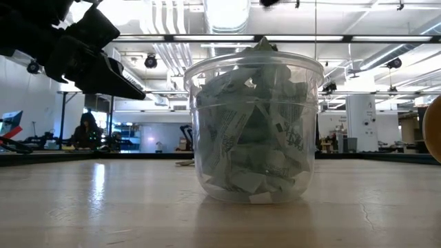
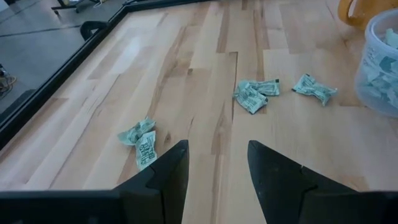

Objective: Pick and place Stevia / Truvia into bins
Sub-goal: Put the stevia packet into the transparent bin

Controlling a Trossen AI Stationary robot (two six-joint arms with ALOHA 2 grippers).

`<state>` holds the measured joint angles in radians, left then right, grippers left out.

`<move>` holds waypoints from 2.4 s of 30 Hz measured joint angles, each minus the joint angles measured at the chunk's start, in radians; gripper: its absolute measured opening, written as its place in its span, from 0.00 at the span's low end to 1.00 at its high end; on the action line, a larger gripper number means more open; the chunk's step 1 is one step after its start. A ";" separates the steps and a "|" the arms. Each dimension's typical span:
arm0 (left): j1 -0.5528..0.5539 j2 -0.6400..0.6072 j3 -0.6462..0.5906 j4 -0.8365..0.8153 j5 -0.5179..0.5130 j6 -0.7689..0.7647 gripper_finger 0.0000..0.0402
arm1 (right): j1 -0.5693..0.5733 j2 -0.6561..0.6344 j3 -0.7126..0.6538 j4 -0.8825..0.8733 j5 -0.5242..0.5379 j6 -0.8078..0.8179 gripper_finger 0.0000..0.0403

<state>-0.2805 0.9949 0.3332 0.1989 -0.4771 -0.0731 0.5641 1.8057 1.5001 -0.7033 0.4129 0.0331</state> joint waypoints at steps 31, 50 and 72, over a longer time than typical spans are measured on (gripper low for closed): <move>0.449 0.660 0.254 0.211 0.263 0.035 0.37 | -0.124 -0.462 -0.634 0.195 0.263 0.225 0.22; 0.488 0.717 0.256 0.205 0.344 0.024 0.12 | -0.124 -0.601 -0.753 0.321 0.262 0.172 0.19; 0.255 0.578 0.278 0.265 0.649 0.039 0.03 | -0.124 -0.600 -0.755 0.329 0.264 0.172 0.16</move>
<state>-0.0252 1.5732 0.6113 0.4642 0.1721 -0.0343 0.4400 1.2057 0.7456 -0.3743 0.6765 0.2054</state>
